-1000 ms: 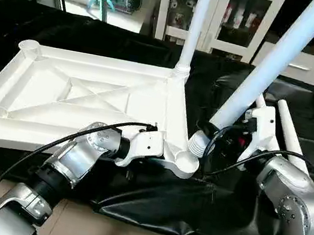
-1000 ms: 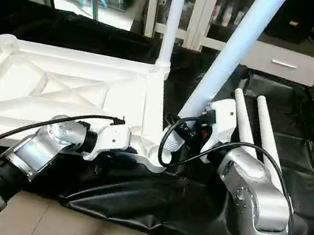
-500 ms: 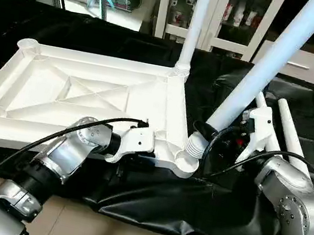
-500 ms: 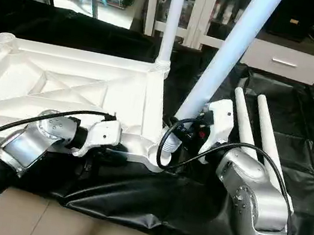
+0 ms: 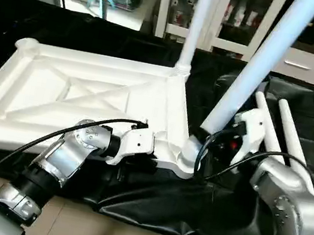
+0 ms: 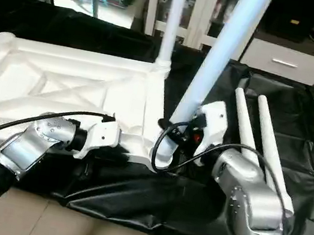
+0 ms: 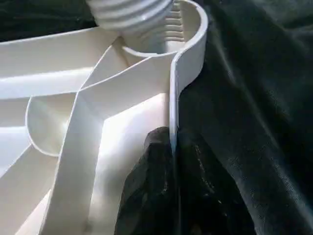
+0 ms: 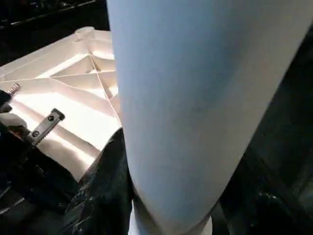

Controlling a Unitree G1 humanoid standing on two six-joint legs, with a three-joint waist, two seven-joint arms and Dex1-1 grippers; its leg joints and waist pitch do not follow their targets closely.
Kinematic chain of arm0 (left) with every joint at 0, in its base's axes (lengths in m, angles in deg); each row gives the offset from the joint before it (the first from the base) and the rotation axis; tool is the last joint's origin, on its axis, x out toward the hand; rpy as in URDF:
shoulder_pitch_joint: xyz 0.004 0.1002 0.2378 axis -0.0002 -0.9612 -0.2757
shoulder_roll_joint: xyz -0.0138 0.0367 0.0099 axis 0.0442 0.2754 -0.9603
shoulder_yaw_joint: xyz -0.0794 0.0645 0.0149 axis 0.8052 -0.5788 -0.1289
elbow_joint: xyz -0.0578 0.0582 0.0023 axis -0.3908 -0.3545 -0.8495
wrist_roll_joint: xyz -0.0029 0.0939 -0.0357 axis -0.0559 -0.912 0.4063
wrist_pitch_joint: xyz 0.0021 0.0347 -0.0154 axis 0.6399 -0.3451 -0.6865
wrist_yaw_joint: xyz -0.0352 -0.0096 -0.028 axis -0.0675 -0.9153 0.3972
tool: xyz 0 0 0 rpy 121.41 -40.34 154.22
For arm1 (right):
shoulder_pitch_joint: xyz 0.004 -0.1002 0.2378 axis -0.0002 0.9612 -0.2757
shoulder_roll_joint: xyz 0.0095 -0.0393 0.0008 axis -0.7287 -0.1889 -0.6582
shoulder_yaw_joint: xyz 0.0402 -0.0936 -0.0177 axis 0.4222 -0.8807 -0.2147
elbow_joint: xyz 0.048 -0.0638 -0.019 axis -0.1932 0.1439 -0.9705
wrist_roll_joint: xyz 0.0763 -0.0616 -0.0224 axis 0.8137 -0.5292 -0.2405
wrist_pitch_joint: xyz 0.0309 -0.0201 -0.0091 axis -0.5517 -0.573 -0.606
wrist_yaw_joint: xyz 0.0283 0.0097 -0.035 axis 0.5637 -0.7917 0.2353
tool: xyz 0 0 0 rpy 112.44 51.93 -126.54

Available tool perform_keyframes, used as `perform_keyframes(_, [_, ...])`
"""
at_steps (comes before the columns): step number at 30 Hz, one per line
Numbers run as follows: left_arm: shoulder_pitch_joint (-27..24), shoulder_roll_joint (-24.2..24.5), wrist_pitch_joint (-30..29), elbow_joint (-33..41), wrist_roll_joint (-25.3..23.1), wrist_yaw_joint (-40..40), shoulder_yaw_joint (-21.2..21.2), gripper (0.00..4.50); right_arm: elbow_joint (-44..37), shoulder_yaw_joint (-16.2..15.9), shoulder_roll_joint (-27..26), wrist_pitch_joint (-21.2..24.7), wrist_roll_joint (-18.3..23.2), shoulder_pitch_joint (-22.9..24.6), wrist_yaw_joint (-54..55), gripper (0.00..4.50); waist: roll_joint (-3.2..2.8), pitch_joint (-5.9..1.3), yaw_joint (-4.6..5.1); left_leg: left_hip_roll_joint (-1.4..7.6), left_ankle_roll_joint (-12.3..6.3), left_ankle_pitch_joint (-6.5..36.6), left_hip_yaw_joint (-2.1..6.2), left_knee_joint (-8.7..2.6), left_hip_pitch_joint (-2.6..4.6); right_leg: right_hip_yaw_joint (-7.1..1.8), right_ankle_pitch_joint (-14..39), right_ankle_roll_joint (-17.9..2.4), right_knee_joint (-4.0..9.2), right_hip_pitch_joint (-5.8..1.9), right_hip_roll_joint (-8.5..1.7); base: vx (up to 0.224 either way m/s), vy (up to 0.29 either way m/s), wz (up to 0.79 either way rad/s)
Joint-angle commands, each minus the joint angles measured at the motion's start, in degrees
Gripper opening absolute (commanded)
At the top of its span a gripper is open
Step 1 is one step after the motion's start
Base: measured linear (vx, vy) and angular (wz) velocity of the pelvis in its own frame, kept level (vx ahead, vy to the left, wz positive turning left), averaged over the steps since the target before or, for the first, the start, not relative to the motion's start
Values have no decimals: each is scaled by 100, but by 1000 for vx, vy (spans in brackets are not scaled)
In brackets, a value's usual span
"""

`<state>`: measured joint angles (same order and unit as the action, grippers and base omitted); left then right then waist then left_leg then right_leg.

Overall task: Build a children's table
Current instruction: Pick table leg

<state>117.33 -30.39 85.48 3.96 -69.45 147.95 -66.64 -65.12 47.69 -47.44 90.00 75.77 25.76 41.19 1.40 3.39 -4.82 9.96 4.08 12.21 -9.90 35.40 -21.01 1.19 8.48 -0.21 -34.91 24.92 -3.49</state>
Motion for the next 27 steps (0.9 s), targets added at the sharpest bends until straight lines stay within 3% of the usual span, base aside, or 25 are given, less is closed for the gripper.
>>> perform_keyframes(1, [-153,-21,-39,-1,18,9,-39,0,33,-35,18,-119,-90,-36,-62,186,77,-388,12,242,-104,848,53,-473,24,-196,1662,-965,396,-330,-398,0,0,0])
perform_keyframes(9, [-260,110,-54,153,-60,131,-203,0,330,-197,31,-154,-130,-216,-249,186,116,-384,29,251,-133,832,60,-480,23,-189,1698,-945,383,-326,-403,0,0,0])
perform_keyframes(22, [-271,186,-84,202,-135,155,-281,0,409,-644,410,209,-194,-368,-855,186,169,-396,48,263,-80,987,68,-483,38,-190,1816,-908,404,-321,-403,0,0,0])
perform_keyframes(27, [-255,182,-78,190,-149,160,-291,0,708,-737,427,188,-336,-470,-864,186,158,-404,71,265,-40,1034,74,-488,45,-187,1740,-954,398,-317,-400,0,0,0])
